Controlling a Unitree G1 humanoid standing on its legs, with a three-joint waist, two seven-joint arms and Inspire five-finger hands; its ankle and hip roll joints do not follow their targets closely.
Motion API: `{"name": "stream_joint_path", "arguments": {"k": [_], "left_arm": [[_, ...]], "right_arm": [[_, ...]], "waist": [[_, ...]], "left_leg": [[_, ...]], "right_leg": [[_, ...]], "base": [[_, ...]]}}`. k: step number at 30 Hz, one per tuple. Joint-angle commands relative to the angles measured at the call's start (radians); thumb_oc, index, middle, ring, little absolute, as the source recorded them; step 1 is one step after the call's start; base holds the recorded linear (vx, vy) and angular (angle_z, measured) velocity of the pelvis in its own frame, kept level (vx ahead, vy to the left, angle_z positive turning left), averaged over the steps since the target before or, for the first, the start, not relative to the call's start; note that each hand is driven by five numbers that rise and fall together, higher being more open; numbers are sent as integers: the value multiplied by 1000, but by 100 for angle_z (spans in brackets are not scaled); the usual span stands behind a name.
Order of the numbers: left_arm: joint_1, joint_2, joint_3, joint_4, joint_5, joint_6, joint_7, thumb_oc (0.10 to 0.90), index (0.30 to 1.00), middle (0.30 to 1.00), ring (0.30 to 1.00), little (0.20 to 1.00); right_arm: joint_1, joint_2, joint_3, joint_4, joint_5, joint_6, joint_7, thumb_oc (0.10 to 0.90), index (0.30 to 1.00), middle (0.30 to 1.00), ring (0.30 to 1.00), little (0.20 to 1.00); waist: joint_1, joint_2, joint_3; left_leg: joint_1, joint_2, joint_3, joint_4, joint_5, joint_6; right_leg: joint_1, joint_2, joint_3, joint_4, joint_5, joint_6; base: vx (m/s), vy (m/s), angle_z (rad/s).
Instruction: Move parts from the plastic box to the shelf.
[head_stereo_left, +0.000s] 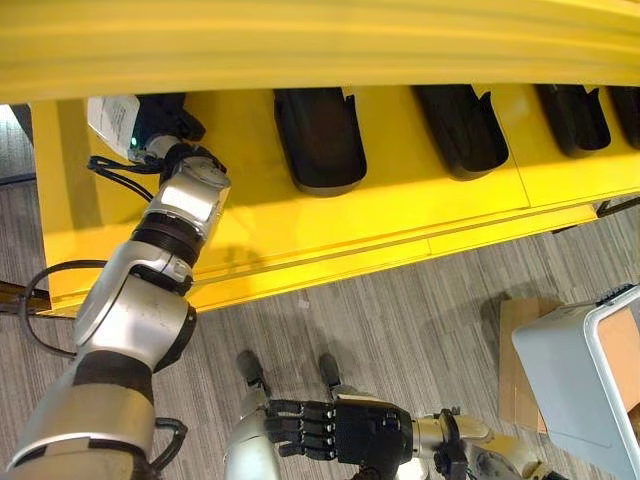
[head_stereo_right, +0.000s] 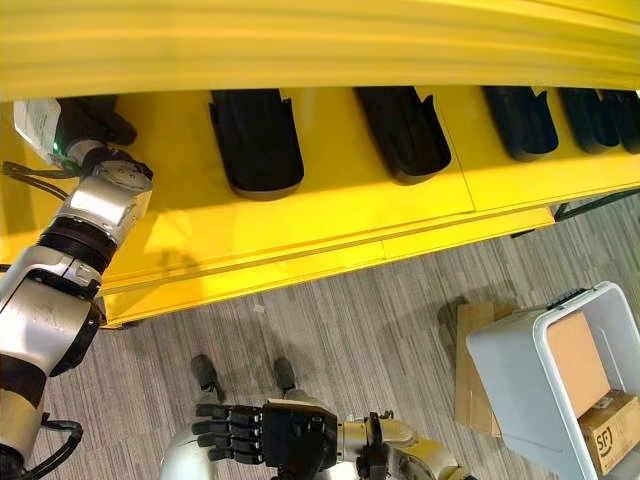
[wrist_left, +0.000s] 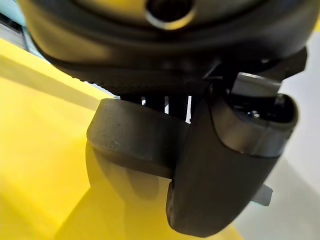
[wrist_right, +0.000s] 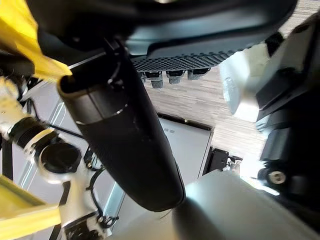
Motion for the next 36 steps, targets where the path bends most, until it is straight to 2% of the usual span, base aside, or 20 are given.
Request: {"name": "stream_joint_path", "arguments": {"k": [1,10,16,23,28,36], "left_arm": [[-87,4,58,48,-70,-74,8,400,300,300,300,300],[-21,-9,75,12,-33,-39,3,400,300,300,300,300],[62,-22,100,-29,57,-7,-33,400,300,300,300,300],[177,-56,139,-75,80,4,-61,400,300,300,300,300],[201,-57,164,-59,75,-10,-49,400,300,300,300,300],[201,-37,190,-39,21,-46,-13,400,300,300,300,300]], "right_arm": [[14,11,-9,-82,49,-51,62,900,1000,1000,1000,1000],[15,15,10,-96,35,-68,60,900,1000,1000,1000,1000],[1,28,40,-112,41,-84,8,900,1000,1000,1000,1000],[-3,49,46,-121,29,-62,-18,900,1000,1000,1000,1000],[-2,51,46,-134,19,-29,-30,900,1000,1000,1000,1000],[-2,39,32,-138,25,-12,-14,900,1000,1000,1000,1000]], "waist": [[-8,-4,-22],[14,1,-23],[60,10,-19],[96,36,-23],[96,47,-26],[90,41,-21]], "left_leg": [[16,29,-33,80,-121,-12],[18,48,-60,101,-117,-18],[8,50,-112,146,-123,-17],[17,39,-145,205,-136,-11],[20,39,-150,213,-131,-12],[9,45,-149,227,-134,-12]], "right_leg": [[-109,24,-39,98,-6,8],[-109,32,-67,148,-37,-8],[-93,35,-107,210,-77,-26],[-38,23,-135,250,-107,-36],[-24,27,-130,258,-115,-42],[-33,32,-125,274,-121,-44]], "base": [[-43,-41,-5],[-47,-59,4],[-88,-90,17],[14,-52,10],[60,9,5],[4,1,-1]]}}
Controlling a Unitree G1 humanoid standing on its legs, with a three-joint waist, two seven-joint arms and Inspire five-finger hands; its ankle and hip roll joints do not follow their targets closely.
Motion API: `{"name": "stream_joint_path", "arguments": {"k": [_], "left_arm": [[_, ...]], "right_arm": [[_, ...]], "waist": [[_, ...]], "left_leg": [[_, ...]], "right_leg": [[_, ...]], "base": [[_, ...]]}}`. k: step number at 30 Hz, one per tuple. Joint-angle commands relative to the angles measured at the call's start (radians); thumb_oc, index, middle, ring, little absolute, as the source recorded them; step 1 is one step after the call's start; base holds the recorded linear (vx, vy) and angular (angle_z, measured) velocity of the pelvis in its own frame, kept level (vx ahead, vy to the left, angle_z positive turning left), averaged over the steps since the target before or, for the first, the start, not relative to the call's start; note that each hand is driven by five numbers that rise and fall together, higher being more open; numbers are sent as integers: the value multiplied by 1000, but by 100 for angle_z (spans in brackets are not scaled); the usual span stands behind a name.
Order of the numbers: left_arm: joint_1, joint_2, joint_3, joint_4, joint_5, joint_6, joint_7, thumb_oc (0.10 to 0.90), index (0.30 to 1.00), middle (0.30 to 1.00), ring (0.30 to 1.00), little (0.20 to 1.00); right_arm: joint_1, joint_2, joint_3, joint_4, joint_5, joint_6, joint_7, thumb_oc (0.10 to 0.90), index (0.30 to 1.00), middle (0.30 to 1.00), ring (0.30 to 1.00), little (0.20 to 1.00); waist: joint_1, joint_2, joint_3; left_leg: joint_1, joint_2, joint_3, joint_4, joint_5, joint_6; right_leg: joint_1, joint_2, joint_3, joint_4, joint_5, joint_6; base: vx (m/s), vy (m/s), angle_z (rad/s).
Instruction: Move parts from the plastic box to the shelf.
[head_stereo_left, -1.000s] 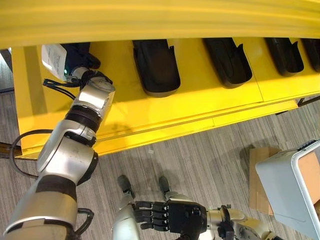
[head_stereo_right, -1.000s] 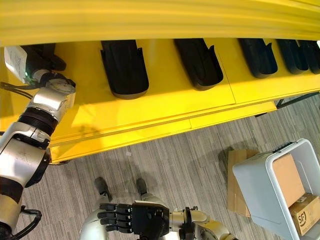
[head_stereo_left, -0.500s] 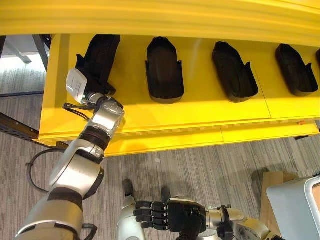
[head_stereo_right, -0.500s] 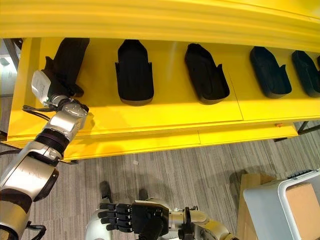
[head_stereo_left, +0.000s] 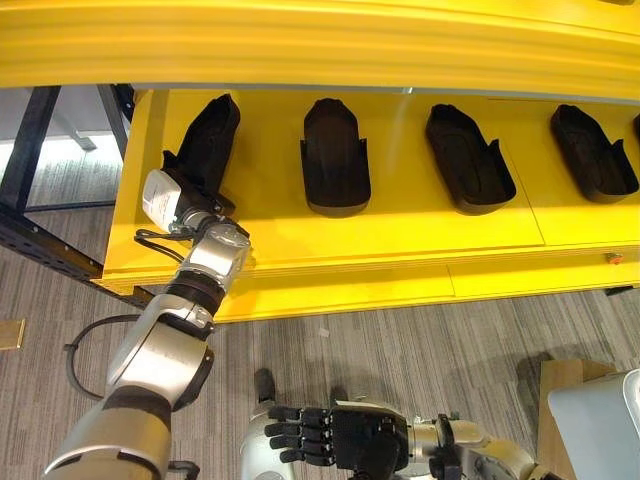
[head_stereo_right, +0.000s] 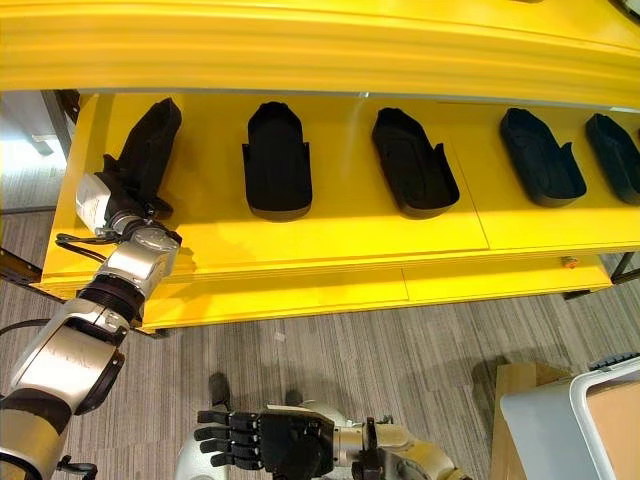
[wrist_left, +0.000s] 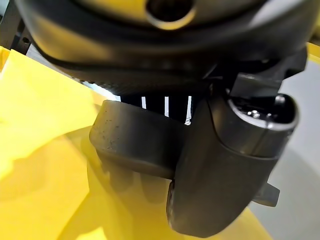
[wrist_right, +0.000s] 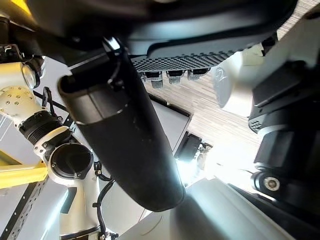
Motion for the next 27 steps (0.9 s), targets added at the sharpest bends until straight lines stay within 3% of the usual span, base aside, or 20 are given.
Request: {"name": "stream_joint_path", "arguments": {"k": [1,12,21,27], "left_arm": [[-66,48,69,22,-23,-72,55,400,300,300,300,300],[-90,64,102,29,-67,-140,159,400,300,300,300,300],[-106,67,133,80,-167,-184,165,400,300,300,300,300],[-95,59,128,75,-116,-171,155,400,300,300,300,300]], "right_arm": [[2,39,-6,-134,28,-18,57,900,1000,1000,1000,1000],[3,29,-12,-130,24,-5,84,900,1000,1000,1000,1000],[1,29,-24,-139,19,12,93,900,1000,1000,1000,1000],[6,34,-27,-130,18,3,92,900,1000,1000,1000,1000]], "waist": [[-21,-50,24],[-30,-52,36],[-44,-57,51],[-44,-58,48]], "left_leg": [[8,-19,1,84,-110,45],[-17,-12,3,104,-103,42],[-34,-7,1,117,-92,40],[-29,-8,0,114,-99,42]], "right_leg": [[18,-29,-20,-62,57,70],[-5,-24,-18,-36,46,63],[-28,-17,-13,-23,44,60],[-28,-19,-14,-25,48,62]], "base": [[0,0,0],[0,0,0],[5,-13,-4],[0,0,0]]}}
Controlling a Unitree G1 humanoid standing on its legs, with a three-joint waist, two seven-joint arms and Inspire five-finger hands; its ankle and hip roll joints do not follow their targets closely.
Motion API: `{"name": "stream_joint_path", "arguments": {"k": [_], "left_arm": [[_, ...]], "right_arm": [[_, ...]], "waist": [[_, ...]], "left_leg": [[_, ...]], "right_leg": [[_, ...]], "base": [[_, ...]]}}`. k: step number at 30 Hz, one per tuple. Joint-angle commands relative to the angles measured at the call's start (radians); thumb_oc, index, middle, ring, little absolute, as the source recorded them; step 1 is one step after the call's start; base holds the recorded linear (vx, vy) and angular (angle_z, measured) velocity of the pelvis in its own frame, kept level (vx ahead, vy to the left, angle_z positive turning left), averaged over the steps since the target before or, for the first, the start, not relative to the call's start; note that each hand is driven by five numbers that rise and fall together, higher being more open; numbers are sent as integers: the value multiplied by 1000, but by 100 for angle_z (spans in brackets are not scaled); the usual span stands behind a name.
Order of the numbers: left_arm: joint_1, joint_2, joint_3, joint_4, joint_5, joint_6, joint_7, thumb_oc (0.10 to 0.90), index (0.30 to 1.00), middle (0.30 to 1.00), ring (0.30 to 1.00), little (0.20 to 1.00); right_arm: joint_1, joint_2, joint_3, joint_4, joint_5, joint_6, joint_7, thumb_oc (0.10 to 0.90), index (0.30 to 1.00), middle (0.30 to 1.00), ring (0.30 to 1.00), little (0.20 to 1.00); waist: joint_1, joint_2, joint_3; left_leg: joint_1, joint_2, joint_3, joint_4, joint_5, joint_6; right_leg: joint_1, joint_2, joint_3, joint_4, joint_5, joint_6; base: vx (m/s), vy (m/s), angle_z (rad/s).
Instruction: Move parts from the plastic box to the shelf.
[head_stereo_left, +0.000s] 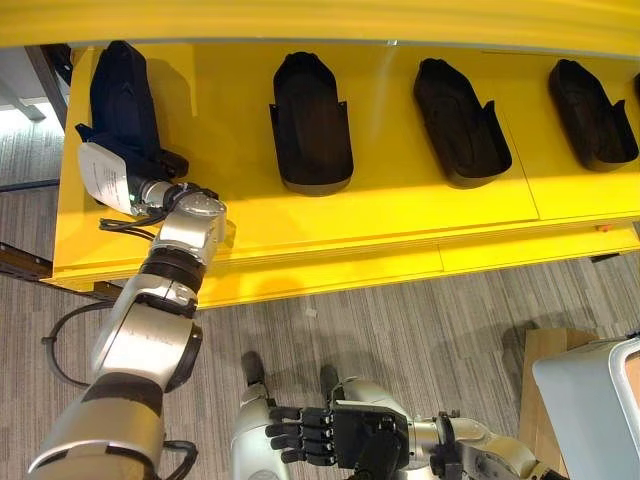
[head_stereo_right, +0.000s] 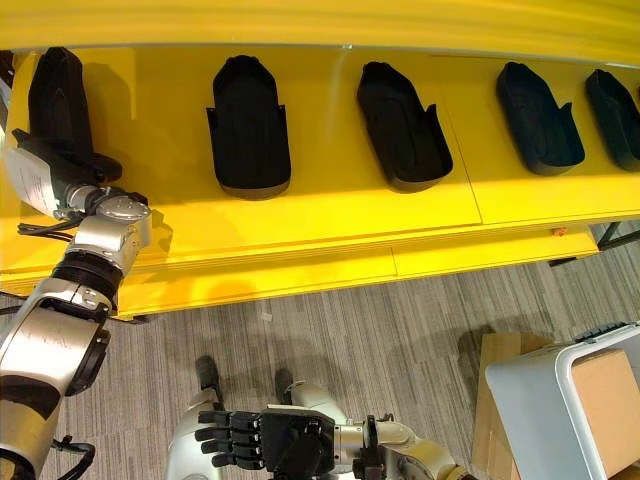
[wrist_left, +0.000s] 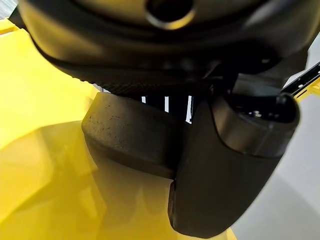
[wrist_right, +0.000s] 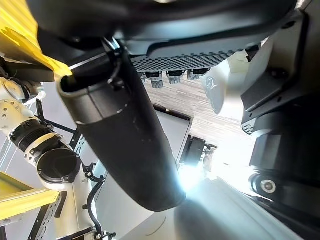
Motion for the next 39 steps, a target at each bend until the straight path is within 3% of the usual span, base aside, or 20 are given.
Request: {"name": "stream_joint_path", "arguments": {"k": [1,4,5,6,9,23,29,33,39], "left_arm": [[8,12,44,1,-32,-27,-33,400,300,300,300,300],[23,5,41,-9,-25,-21,-60,420,327,327,327,327],[27,0,40,-12,-20,-24,-56,786,841,841,841,841],[28,-1,40,-12,-14,-25,-57,900,1000,1000,1000,1000],[36,-4,28,-27,26,-28,-94,900,1000,1000,1000,1000],[96,-21,44,-90,73,-66,-70,900,1000,1000,1000,1000],[117,-24,42,-109,118,-49,-93,900,1000,1000,1000,1000],[114,-10,21,-117,212,-18,-127,900,1000,1000,1000,1000],[20,88,-117,-108,570,-2,-261,900,1000,1000,1000,1000]], "right_arm": [[23,35,-13,-117,19,-35,88,900,1000,1000,1000,1000],[30,38,-16,-114,10,-38,96,900,1000,1000,1000,1000],[30,38,-16,-116,11,-38,96,900,1000,1000,1000,1000],[31,38,-17,-118,11,-38,95,900,1000,1000,1000,1000],[37,41,-14,-117,4,-43,89,900,1000,1000,1000,1000],[59,47,-17,-122,-20,-30,84,900,1000,1000,1000,1000],[69,45,-30,-126,-27,-16,88,900,1000,1000,1000,1000],[75,50,-37,-125,-30,-14,94,900,1000,1000,1000,1000],[76,41,-71,-73,-39,-23,141,900,1000,1000,1000,1000]], "waist": [[-16,-26,-23],[-16,-23,-23],[-17,-21,-24],[-17,-20,-24],[-18,-7,-28],[-12,12,-44],[-14,16,-50],[-13,17,-53],[-31,44,-44]], "left_leg": [[17,-23,0,81,-88,57],[29,-24,-1,73,-91,57],[32,-24,-1,69,-89,57],[32,-25,-2,69,-89,57],[42,-29,0,67,-96,59],[67,-34,-8,62,-97,60],[77,-32,-12,56,-93,58],[76,-32,-12,54,-93,58],[68,-41,-4,52,-98,56]], "right_leg": [[24,-31,-19,-62,57,78],[31,-33,-20,-67,59,81],[32,-33,-19,-68,60,81],[32,-34,-19,-68,60,81],[36,-41,-22,-66,59,82],[68,-44,-22,-80,56,82],[79,-40,-17,-92,58,83],[79,-41,-17,-93,60,83],[56,-48,-5,-83,66,87]], "base": [[0,0,0],[11,-5,0],[0,0,0],[0,0,0],[22,15,0],[15,3,0],[16,0,-2],[0,0,0],[-31,60,-7]]}}
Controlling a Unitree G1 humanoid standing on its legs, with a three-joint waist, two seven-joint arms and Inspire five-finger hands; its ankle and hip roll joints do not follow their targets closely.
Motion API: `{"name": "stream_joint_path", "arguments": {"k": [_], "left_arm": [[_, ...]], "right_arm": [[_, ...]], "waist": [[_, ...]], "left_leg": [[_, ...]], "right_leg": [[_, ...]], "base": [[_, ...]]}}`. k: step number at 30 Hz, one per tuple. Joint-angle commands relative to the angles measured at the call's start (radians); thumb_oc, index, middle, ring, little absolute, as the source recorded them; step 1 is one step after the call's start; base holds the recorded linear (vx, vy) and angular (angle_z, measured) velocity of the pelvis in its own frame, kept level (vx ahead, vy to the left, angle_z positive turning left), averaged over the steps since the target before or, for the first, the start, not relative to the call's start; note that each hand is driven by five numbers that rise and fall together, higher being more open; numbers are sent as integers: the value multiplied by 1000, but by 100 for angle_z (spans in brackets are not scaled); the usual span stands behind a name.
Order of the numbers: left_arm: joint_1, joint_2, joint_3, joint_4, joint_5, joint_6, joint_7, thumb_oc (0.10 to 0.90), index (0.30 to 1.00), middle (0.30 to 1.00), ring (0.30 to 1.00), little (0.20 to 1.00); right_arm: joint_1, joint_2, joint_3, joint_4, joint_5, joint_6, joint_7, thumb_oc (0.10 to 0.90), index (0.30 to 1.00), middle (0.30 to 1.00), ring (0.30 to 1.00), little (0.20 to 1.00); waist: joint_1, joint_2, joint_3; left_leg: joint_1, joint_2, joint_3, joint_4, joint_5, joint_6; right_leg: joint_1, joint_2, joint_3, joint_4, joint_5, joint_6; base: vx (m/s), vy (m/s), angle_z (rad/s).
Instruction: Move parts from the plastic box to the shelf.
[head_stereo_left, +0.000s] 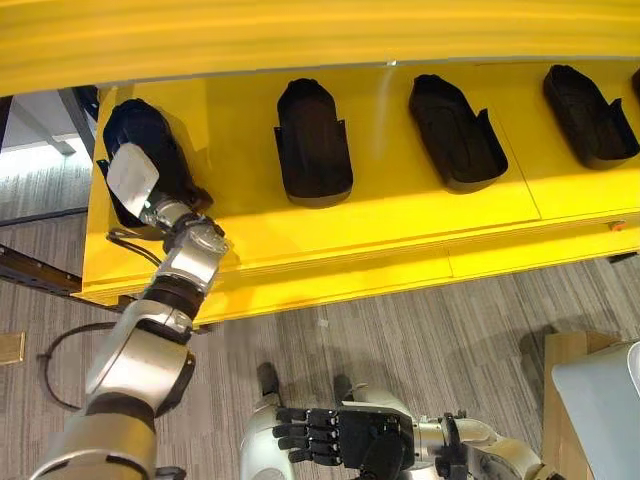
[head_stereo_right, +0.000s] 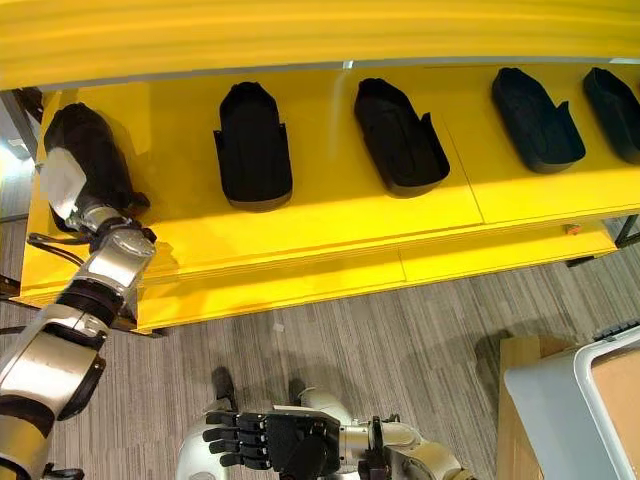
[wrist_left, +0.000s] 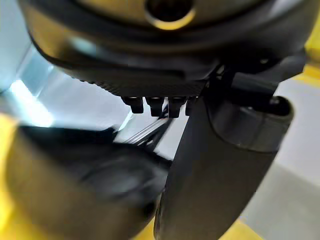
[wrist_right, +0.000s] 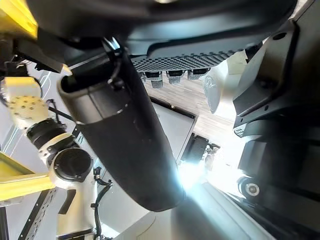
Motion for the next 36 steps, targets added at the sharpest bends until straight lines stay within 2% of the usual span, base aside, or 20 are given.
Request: {"name": "stream_joint_path", "arguments": {"k": [1,9,13,16,21,23,36], "left_arm": [[-92,47,23,-31,182,-56,-27,900,1000,1000,1000,1000],[-115,62,-1,-17,224,-45,-61,900,1000,1000,1000,1000],[-106,57,4,-26,219,-46,-44,900,1000,1000,1000,1000],[-98,59,23,-20,152,-25,-15,900,1000,1000,1000,1000],[-97,69,30,-5,146,16,-2,900,1000,1000,1000,1000],[-98,77,35,4,119,8,22,900,1000,1000,1000,1000],[-81,59,38,21,71,18,-51,900,1000,1000,1000,1000]], "right_arm": [[41,43,-34,-76,12,-23,111,900,1000,1000,1000,1000],[28,53,-63,-73,-6,11,114,900,1000,1000,1000,1000],[24,56,-75,-76,-10,21,120,900,1000,1000,1000,1000],[21,58,-84,-77,-18,35,127,900,1000,1000,1000,1000],[15,57,-84,-80,-13,40,122,900,1000,1000,1000,1000],[12,57,-86,-83,-16,43,123,900,1000,1000,1000,1000],[-12,64,-97,-106,-2,70,103,900,1000,1000,1000,1000]], "waist": [[-30,-6,-33],[-46,3,-27],[-48,4,-24],[-50,6,-27],[-50,7,-29],[-48,7,-31],[-44,2,-30]], "left_leg": [[4,-28,-25,58,-92,51],[-5,-38,-13,67,-96,51],[-8,-43,-11,70,-97,52],[-3,-44,-8,61,-95,51],[-5,-43,-8,59,-93,50],[-9,-44,-9,58,-92,50],[-16,-47,-10,57,-93,51]], "right_leg": [[10,-34,-28,-90,68,86],[-7,-39,-15,-88,75,88],[-13,-40,-12,-87,77,88],[-11,-40,-9,-92,77,88],[-16,-40,-9,-89,76,88],[-21,-40,-10,-87,75,88],[-29,-37,-10,-91,78,88]], "base": [[-59,74,1],[-31,47,-6],[-6,8,-1],[0,22,-1],[0,0,0],[0,0,0],[0,0,0]]}}
